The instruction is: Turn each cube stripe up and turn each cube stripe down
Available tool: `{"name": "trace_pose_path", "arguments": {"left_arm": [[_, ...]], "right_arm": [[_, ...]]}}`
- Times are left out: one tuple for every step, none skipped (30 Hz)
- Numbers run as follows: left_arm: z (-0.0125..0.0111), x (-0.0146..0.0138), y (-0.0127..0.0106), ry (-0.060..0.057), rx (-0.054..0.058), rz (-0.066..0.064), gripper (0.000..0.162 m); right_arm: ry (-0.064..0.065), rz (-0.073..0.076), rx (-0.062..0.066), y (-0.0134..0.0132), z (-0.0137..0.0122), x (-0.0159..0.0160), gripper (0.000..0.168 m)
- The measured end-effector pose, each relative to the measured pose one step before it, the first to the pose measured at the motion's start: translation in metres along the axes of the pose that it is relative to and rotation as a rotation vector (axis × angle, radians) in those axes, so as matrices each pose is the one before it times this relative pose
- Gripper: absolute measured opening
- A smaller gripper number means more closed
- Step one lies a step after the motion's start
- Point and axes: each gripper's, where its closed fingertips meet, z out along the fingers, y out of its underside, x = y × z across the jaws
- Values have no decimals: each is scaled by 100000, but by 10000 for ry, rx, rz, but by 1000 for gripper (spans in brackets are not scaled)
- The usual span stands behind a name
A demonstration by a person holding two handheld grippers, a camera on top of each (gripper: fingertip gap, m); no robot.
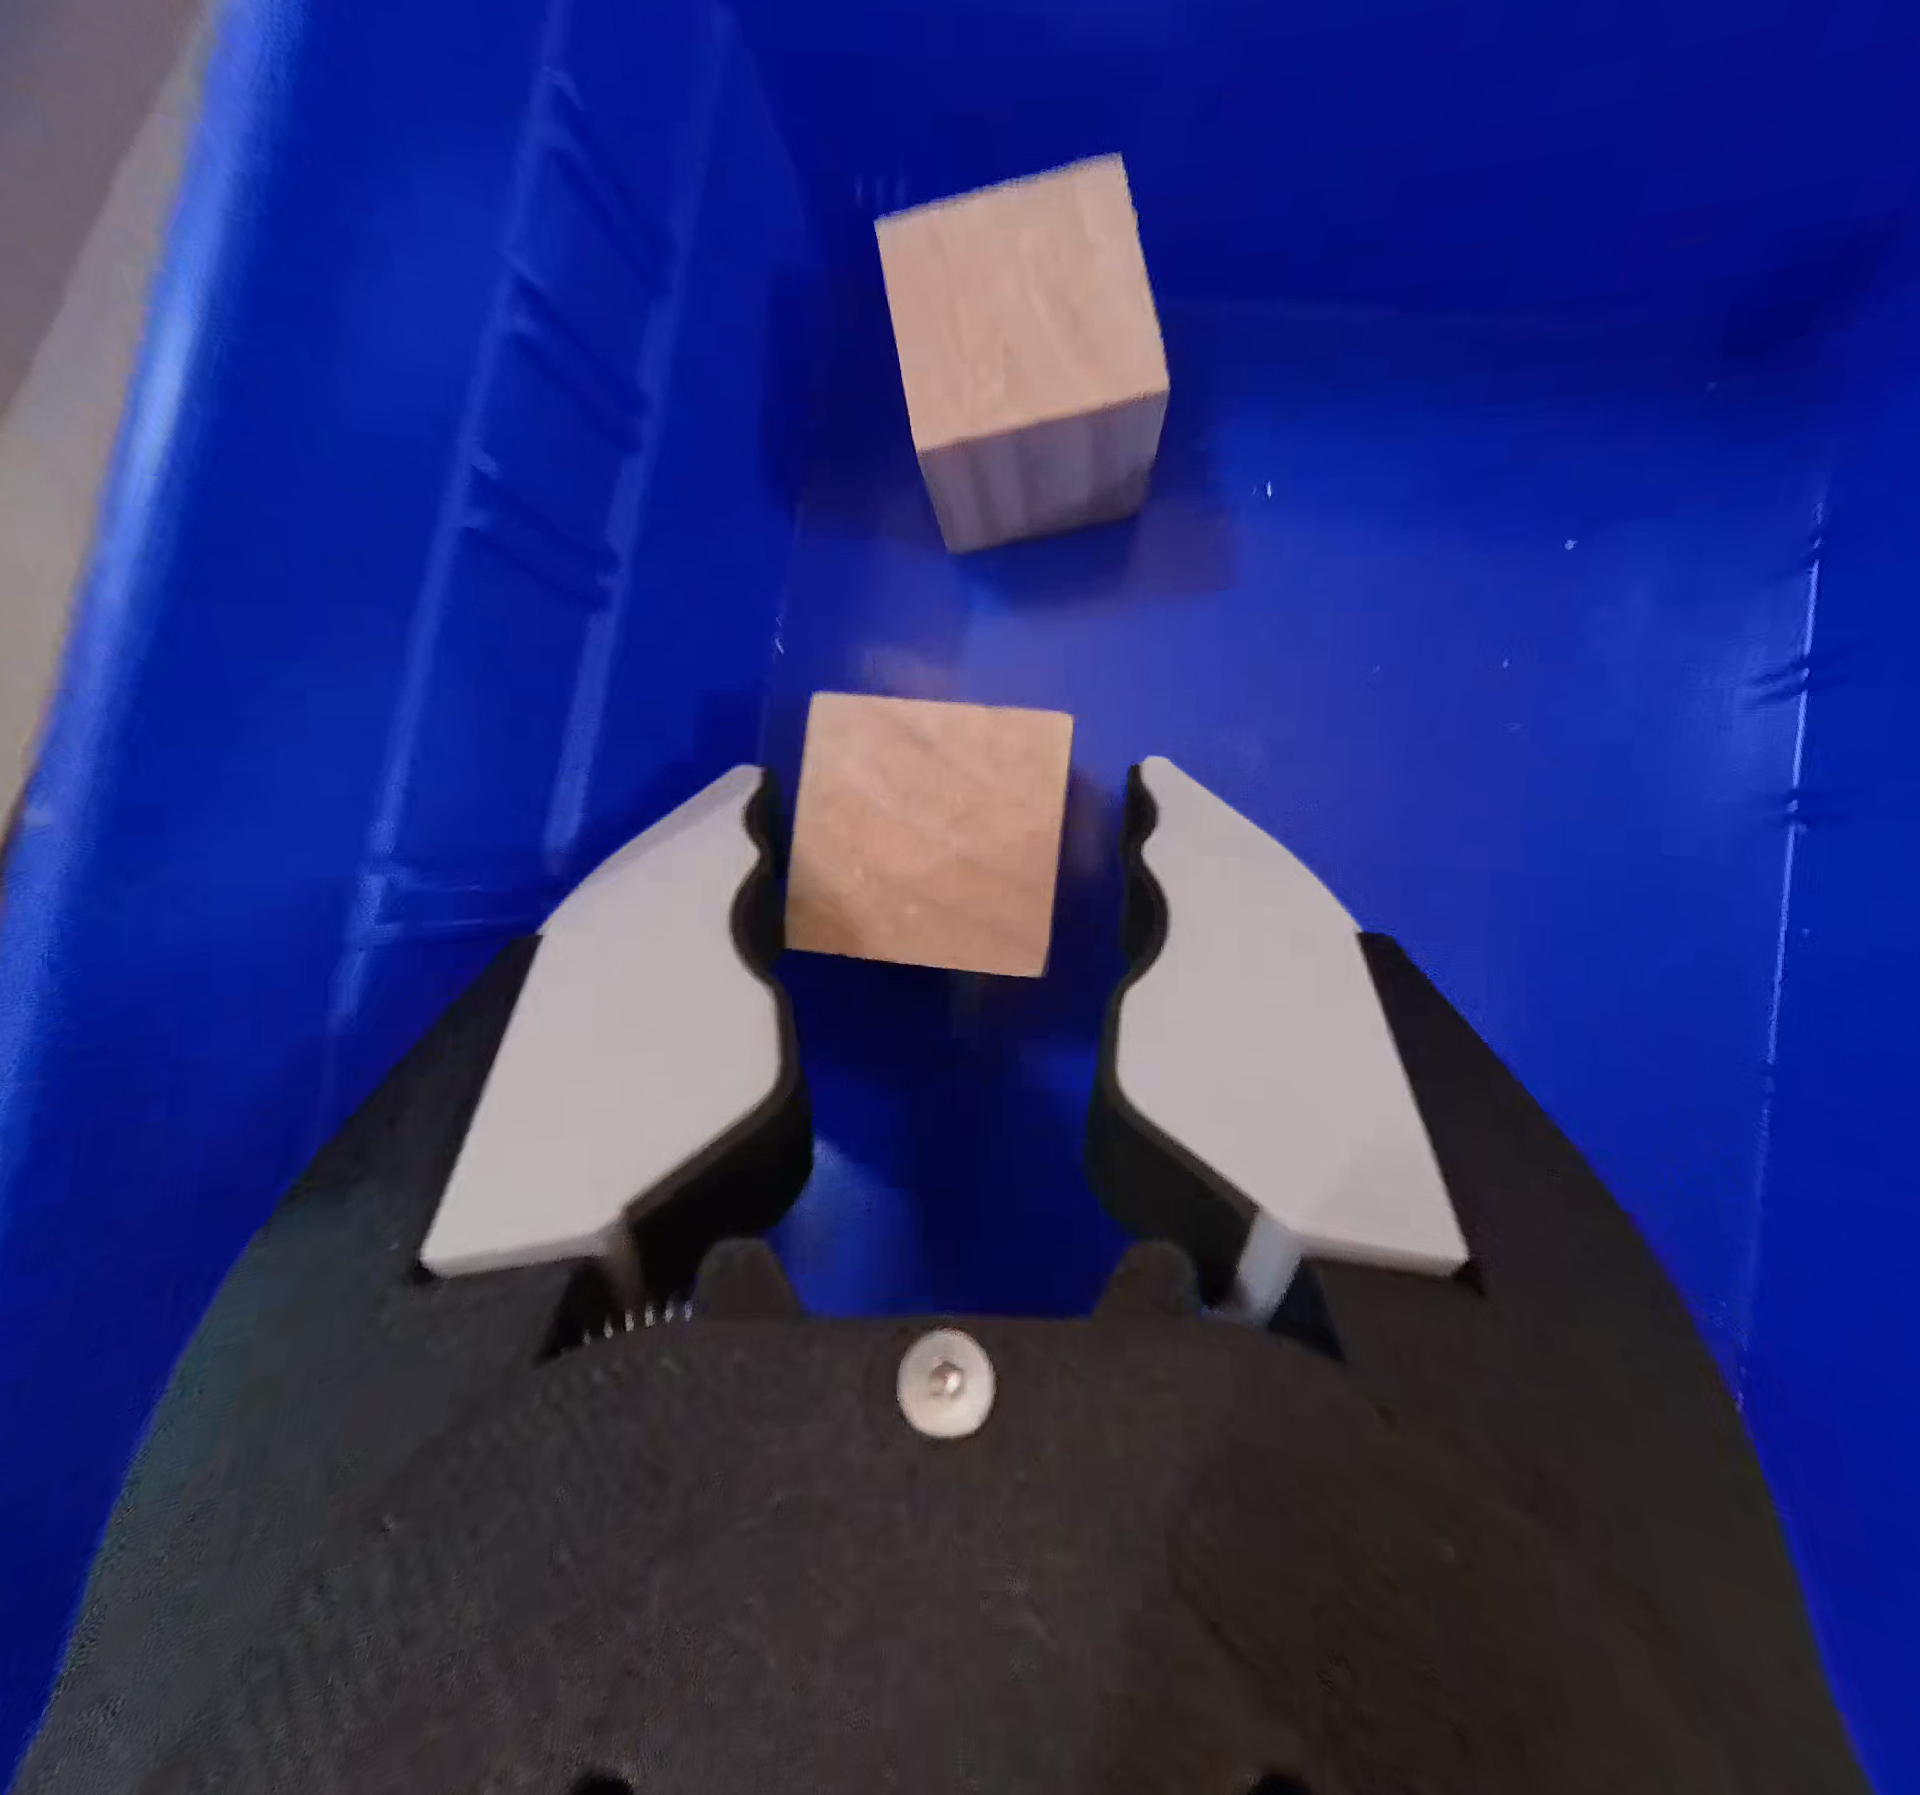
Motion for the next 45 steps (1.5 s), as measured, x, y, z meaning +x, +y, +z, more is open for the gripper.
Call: {"name": "trace_pose_path", "arguments": {"left_arm": [[123, -133, 181, -89, -43, 47, 56], [-216, -110, -237, -10, 194, 185, 50], [-319, 103, -373, 167, 195, -106, 50], [-473, 23, -557, 169, 191, -238, 50], [-699, 31, -888, 155, 369, -259, 50], [-898, 289, -1240, 277, 558, -240, 50], [-1016, 687, -1384, 481, 601, -294, 50], [-1062, 1256, -1560, 782, 668, -382, 50], [-1068, 1948, -1714, 1143, 755, -432, 49], [-954, 2432, -1636, 1325, 703, -556, 49], [-752, 2822, -1445, 1471, 606, -672, 49], [-492, 3204, -1159, 1623, 521, -715, 48], [-192, 3314, -728, 1670, 331, -728, 48], [92, 3145, -348, 1565, 184, -711, 48], [292, 2862, -106, 1407, 159, -538, 47], [484, 2513, 136, 1192, 135, -300, 47], [648, 2104, 431, 965, 19, -145, 47], [776, 1782, 613, 808, -41, -38, 47], [833, 1625, 720, 757, -15, 59, 47], [886, 1540, 819, 760, -4, 101, 47], [931, 1337, 944, 698, -2, 79, 47], [956, 1049, 1092, 571, -42, 24, 46], [983, 806, 1266, 467, -87, -19, 46], [1008, 612, 1392, 390, -74, -102, 46], [1018, 519, 1538, 381, -121, -160, 46], [1039, 358, 1642, 332, -105, -255, 46], [1021, 262, 1749, 318, -148, -293, 46], [978, 81, 1808, 242, -117, -317, 47], [920, -47, 1919, 191, -178, -329, 47], [837, -141, 2002, 165, -236, -278, 47], [767, -283, 2052, 70, -319, -198, 47], [668, -316, 2011, 14, -418, -109, 47], [609, -283, 1719, -21, -312, -127, 47], [531, -119, 1378, 51, -218, -197, 47], [475, -15, 1046, 98, -116, -277, 47], [410, 67, 788, 140, -47, -285, 47], [361, 55, 639, 108, -39, -246, 47], [306, 16, 548, 69, -23, -194, 47], [259, 34, 470, 58, -23, -129, 47], [228, 5, 445, 30, -19, -114, 47], [209, 2, 418, 31, -38, -115, 47], [181, 4, 343, 14, -29, -68, 47], [125, -33, 230, -40, 27, -45, 47], [107, -27, 228, -28, 18, -44, 47], [79, -57, 281, -31, -43, -40, 47]], "right_arm": [[-17, 10, 7, -5, -2, -41, 58], [-20, 6, -1, 8, 10, -18, 58], [-19, 0, -12, 27, 15, -10, 58], [-4, 3, -20, 44, 19, 20, 58], [14, 11, -6, 18, 16, 77, 57], [7, 27, 13, -14, 19, 84, 57], [-9, 50, 34, -42, 6, 72, 57], [-16, 72, 58, -83, -10, 71, 56], [-24, 91, 77, -118, -7, 75, 56], [8, 94, 87, -147, -26, 150, 55], [183, 48, 99, -163, -79, 427, 54], [319, 32, 126, -202, -143, 641, 52], [218, 21, 197, -360, -232, 507, 52], [216, 61, 294, -542, -331, 518, 51], [200, 112, 417, -741, -436, 476, 51], [195, 103, 543, -917, -496, 450, 52], [189, 60, 567, -992, -515, 401, 54], [121, -9, 509, -982, -467, 277, 55], [52, -40, 444, -938, -426, 140, 56], [-6, -15, 421, -891, -358, 8, 58], [-99, 68, 378, -764, -301, -141, 58], [-201, 216, 332, -672, -240, -316, 57], [-288, 376, 338, -640, -194, -465, 55], [-331, 477, 333, -610, -147, -568, 54], [-324, 467, 316, -565, -125, -621, 54], [-314, 343, 294, -473, -58, -676, 54], [-267, 191, 204, -283, 4, -668, 54], [-212, 99, 103, -64, 84, -609, 56], [-185, 90, 18, 100, 148, -566, 60], [-141, 113, -49, 217, 197, -457, 64], [-127, 124, -63, 265, 200, -385, 65], [-102, 122, -61, 271, 182, -317, 67], [-56, 109, -54, 261, 153, -198, 68], [-7, 83, -21, 192, 100, -92, 69], [-27, 54, 14, 104, 69, -74, 69], [-6, 37, 4, 61, 31, 13, 69], [14, 29, -11, 41, 8, 92, 69], [-16, 52, -2, 4, -5, 99, 69], [-26, 100, 19, -44, -31, 111, 68], [-32, 140, 49, -82, -27, 115, 67], [-51, 164, 47, -82, -27, 98, 65], [-63, 162, 52, -71, -10, 63, 64], [-82, 148, 17, -11, -6, 21, 62], [-82, 119, -3, 8, 9, -8, 61], [-45, 64, -13, 31, 9, 5, 59]]}}
